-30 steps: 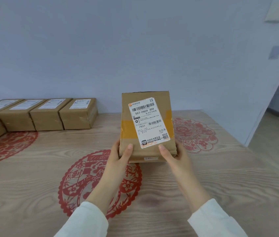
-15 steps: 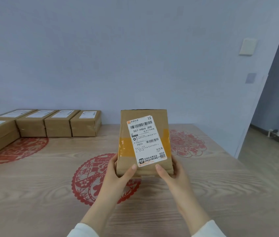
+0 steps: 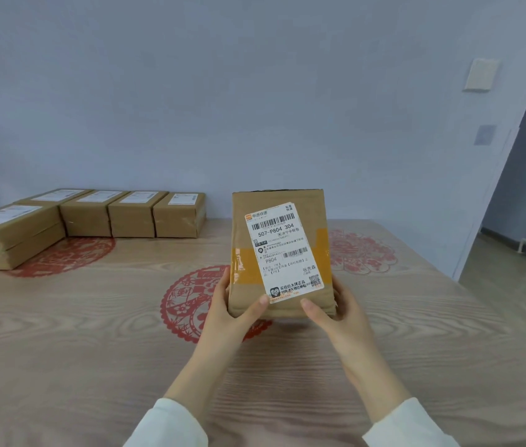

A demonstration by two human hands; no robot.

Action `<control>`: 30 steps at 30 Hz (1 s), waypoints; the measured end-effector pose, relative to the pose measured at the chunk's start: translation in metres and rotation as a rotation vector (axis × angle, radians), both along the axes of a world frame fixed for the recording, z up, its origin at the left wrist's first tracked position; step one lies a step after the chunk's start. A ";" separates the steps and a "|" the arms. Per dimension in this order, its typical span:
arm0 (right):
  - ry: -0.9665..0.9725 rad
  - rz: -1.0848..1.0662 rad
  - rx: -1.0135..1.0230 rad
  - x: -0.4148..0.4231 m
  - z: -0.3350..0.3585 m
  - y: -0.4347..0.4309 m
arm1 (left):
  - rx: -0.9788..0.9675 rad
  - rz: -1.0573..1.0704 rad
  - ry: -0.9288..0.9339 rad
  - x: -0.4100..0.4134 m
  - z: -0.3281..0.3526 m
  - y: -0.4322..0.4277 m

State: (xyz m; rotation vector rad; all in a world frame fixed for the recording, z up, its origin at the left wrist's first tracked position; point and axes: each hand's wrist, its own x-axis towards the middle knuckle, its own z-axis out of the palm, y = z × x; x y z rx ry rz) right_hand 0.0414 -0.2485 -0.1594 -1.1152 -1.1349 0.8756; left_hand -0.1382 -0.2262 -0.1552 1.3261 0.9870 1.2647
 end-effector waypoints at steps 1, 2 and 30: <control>0.002 0.008 0.005 0.000 0.000 -0.001 | 0.003 -0.001 0.000 -0.001 0.000 -0.001; 0.001 0.011 0.010 0.000 -0.001 -0.002 | 0.008 -0.002 0.002 -0.001 0.000 -0.002; -0.195 -0.045 0.047 -0.008 0.003 -0.027 | 0.010 0.067 0.078 -0.002 0.011 -0.017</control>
